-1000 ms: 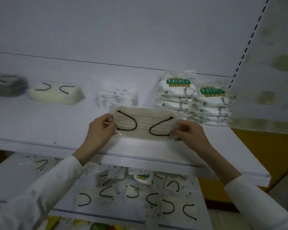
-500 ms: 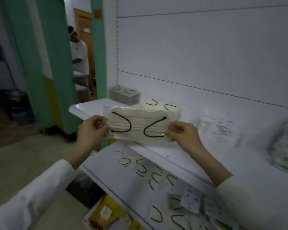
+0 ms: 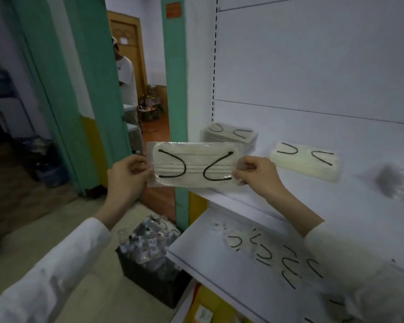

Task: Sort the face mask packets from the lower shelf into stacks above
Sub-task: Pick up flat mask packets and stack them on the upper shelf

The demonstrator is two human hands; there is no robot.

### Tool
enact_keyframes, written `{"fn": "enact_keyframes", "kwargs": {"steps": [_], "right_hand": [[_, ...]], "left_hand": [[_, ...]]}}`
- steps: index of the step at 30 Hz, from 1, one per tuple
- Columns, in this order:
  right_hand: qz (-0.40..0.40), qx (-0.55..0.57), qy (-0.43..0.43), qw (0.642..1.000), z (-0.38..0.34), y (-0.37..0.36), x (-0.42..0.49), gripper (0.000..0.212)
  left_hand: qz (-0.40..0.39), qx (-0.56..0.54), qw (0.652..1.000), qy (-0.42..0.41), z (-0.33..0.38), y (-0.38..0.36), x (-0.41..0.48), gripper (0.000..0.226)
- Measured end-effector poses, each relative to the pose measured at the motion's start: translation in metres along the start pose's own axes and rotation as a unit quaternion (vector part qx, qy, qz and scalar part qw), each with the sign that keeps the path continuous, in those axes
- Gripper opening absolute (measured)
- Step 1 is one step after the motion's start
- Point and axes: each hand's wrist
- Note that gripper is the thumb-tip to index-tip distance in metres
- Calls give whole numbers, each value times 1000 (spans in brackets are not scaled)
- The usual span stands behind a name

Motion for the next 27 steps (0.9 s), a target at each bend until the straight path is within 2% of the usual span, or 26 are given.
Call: {"fn": "enact_keyframes", "kwargs": {"steps": [3,10,13,15,18,21,23,27], "right_hand": [[13,-21,-9,1000,5,-18,31,6],[61,-78,-23,995,10,-40,120,25],[87,-117,-54,988,14,-42,149,17],[102,-134,-81,982,20,-40,166,19],[162,-118,-112,973,33,-29,191,16],[224,-63,-160,959,43,-17,210,38],[257,-56,-190,946,49,-12,220,42],[303,-125,-204,922,66,-8,241,39]], "left_hand": [[-14,-11,1000,-16,-18,-12,43,21],[-62,-65,995,-47,-36,-52,149,26],[-86,-74,991,-65,-31,-75,187,24],[-108,-89,988,-66,-29,-95,215,23],[-159,-111,980,-52,-21,-133,258,27],[-217,-139,965,-39,-12,-176,296,31],[-237,-134,960,-64,-7,-205,314,28],[-258,-84,953,-137,-5,-249,333,20]]}}
Point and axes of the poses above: each hand's wrist, its own x-axis towards the middle knuckle, its own y-axis out of the back of the hand, z = x × y, and after that the axes turned 4 degrees about x, right-handed
